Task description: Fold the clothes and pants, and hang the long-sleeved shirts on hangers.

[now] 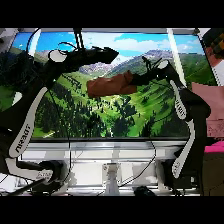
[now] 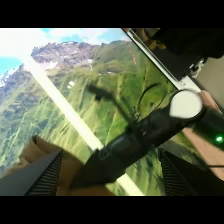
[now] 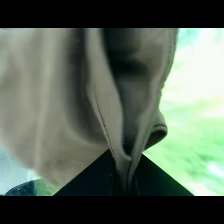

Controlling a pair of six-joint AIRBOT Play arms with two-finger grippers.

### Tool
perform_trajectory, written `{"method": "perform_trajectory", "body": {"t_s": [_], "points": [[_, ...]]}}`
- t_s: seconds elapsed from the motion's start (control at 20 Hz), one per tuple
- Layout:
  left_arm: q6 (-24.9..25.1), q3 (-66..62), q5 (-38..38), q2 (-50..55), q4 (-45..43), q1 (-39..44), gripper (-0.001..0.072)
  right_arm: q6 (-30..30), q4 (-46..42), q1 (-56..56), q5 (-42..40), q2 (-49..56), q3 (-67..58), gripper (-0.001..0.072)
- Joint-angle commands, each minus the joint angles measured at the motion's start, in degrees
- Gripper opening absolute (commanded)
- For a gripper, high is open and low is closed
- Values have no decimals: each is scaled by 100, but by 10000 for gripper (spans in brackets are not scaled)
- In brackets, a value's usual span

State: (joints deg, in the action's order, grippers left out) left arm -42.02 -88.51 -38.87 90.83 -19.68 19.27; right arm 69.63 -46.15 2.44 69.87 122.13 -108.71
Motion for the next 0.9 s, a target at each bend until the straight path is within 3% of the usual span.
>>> {"method": "perform_trajectory", "body": {"t_s": [0.0, 0.2, 0.5, 0.85], "points": [[0, -7, 0, -2, 4, -9, 697, -151, -153, -103, 138, -293, -533, 18], [0, -7, -2, -50, 164, -9, 697, -125, -752, -625, 81, -1158, -723, 18], [2, -9, -2, -428, 369, -57, 697, 343, -1513, -2253, 308, -2247, -719, 18], [2, -9, -2, -601, 365, -223, 697, 887, -2625, -4588, 1102, -2498, -442, 17]]}}
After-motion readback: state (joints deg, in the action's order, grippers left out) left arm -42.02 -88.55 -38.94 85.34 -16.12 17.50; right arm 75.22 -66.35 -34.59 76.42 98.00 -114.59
